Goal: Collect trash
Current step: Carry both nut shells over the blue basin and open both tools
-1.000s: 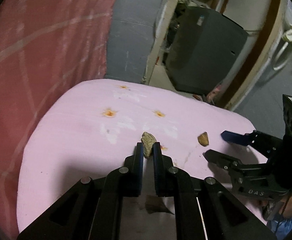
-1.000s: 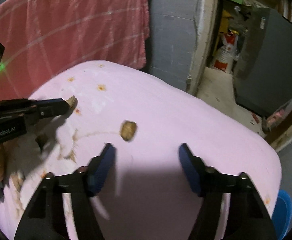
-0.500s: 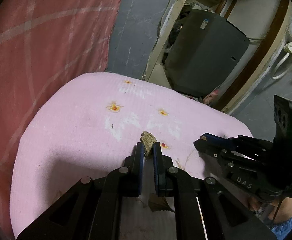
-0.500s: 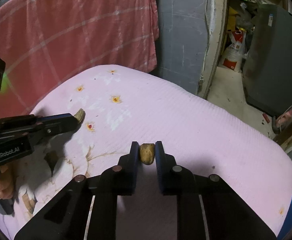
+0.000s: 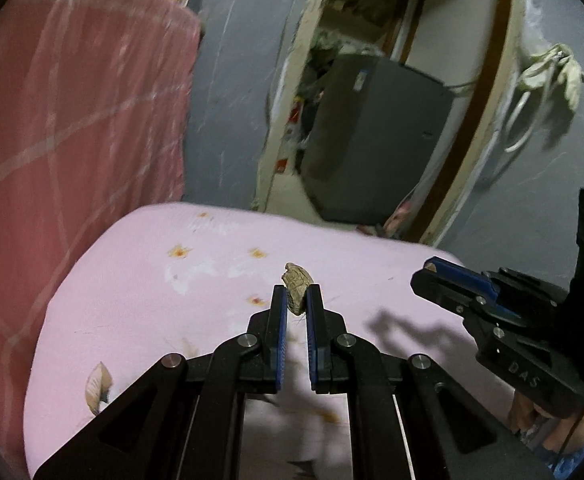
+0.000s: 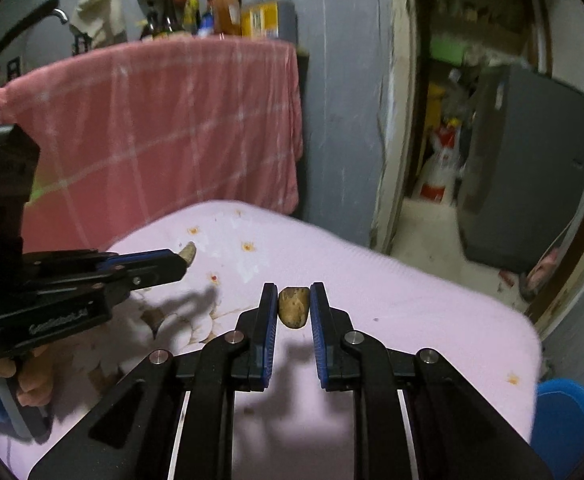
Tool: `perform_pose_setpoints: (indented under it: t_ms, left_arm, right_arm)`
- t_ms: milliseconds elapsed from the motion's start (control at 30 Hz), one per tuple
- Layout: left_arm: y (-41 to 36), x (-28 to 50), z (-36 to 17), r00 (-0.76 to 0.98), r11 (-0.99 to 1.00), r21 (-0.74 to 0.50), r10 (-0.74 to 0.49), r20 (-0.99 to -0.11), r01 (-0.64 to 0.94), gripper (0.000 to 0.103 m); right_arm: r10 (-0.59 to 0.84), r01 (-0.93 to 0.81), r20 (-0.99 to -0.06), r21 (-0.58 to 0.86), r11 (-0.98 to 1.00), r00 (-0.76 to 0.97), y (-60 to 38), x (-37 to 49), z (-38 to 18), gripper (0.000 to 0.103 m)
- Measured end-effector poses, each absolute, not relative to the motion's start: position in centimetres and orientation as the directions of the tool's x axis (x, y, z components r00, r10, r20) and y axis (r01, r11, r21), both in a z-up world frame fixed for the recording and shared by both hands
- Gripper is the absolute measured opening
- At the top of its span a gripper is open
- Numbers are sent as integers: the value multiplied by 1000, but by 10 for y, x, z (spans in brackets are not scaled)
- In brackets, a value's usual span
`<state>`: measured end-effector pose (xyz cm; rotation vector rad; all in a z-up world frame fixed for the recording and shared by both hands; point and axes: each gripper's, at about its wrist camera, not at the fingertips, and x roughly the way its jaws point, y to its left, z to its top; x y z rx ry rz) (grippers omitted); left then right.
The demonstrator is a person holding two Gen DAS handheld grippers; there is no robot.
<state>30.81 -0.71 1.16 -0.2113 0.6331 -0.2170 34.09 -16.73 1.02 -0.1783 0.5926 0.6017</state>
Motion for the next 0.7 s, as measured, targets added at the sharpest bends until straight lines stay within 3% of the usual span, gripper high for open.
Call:
perform_pose_setpoints:
  t_ms: [367, 700]
  left_arm:
    - [-49, 272, 52, 873, 945, -209, -315, -371, 252, 7]
    - [-87, 256, 72, 885, 926, -151, -375, -276, 345, 7]
  right_arm:
    - [446, -491, -360, -38, 871, 819, -219, 287, 52, 14]
    - [372, -389, -206, -53, 920, 905, -259, 249, 76, 14]
